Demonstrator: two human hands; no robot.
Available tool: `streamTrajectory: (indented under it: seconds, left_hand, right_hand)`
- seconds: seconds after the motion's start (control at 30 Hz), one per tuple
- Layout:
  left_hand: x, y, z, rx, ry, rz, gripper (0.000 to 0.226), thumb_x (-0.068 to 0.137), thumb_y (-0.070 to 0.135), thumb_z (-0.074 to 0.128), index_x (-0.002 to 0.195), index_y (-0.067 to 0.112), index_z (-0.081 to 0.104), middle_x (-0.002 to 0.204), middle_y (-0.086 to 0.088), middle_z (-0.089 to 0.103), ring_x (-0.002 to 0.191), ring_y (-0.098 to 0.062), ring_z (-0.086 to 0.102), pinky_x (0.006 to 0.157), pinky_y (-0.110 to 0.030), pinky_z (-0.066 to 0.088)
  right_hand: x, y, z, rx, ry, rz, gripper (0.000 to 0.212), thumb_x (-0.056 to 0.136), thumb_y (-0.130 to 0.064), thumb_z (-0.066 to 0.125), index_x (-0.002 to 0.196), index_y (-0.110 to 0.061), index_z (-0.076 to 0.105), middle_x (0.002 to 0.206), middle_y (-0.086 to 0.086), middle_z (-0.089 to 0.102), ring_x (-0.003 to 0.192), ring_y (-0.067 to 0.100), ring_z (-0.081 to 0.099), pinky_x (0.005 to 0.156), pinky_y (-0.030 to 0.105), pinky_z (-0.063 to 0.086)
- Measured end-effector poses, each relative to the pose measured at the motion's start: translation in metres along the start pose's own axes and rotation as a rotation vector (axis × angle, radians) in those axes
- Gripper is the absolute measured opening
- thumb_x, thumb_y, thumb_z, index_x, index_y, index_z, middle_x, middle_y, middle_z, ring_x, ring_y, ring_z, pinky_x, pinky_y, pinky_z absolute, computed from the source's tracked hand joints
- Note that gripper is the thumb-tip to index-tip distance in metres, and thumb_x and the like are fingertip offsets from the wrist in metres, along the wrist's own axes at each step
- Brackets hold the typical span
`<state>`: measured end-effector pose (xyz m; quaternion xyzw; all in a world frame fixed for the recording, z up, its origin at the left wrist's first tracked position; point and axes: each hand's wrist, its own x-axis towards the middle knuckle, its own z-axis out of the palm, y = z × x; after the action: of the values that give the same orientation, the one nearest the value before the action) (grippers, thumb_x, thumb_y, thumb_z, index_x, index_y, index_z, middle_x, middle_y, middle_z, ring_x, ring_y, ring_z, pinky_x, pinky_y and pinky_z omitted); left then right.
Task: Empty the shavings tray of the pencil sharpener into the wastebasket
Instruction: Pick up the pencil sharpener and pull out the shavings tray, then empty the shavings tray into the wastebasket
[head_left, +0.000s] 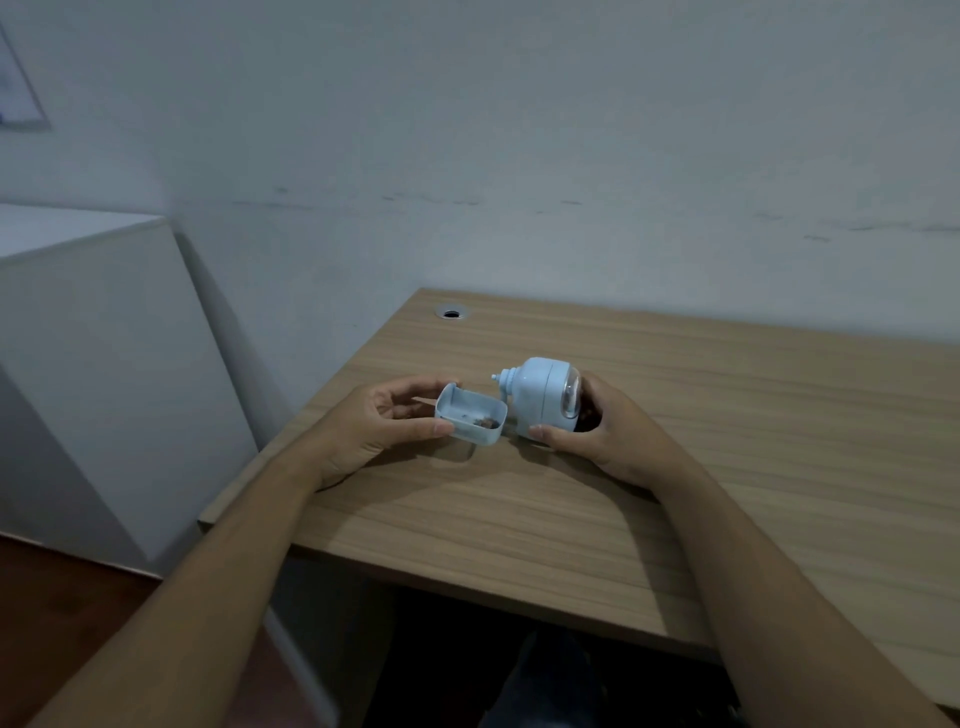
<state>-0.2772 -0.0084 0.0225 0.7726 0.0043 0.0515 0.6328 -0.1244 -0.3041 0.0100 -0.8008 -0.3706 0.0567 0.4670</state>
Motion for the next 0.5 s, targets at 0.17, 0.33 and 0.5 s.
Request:
streamTrajectory:
  seconds: [0.17,0.33,0.5]
  left_hand:
    - [-0.018,0.001,0.005,-0.040,0.057,0.035,0.056,0.086,0.021,0.088,0.140,0.026,0.075,0.136,-0.005,0.080,0.123,-0.020,0.077,0.102,-0.023,0.061]
    - [-0.044,0.006,0.011,-0.025,0.066,0.036,0.049,0.096,0.005,0.082,0.142,0.020,0.073,0.124,0.004,0.085,0.111,-0.007,0.080,0.090,-0.015,0.061]
    - [-0.069,0.011,0.014,-0.002,0.076,0.026,0.044,0.098,0.003,0.079,0.135,0.025,0.073,0.108,0.020,0.087,0.101,0.003,0.081,0.083,-0.011,0.060]
  right_hand:
    - [-0.010,-0.008,0.003,-0.034,0.061,0.027,0.073,0.081,-0.047,0.095,0.145,-0.035,0.063,0.123,-0.020,0.075,0.105,-0.006,0.072,0.084,0.010,0.052]
    - [-0.029,-0.018,0.014,0.003,0.173,0.088,0.079,0.077,-0.053,0.096,0.145,-0.034,0.060,0.133,-0.018,0.069,0.105,-0.003,0.071,0.079,0.010,0.053]
    - [-0.057,-0.032,0.028,0.121,0.411,0.131,0.082,0.078,-0.061,0.091,0.148,-0.031,0.060,0.146,-0.016,0.061,0.124,0.011,0.063,0.091,0.024,0.052]
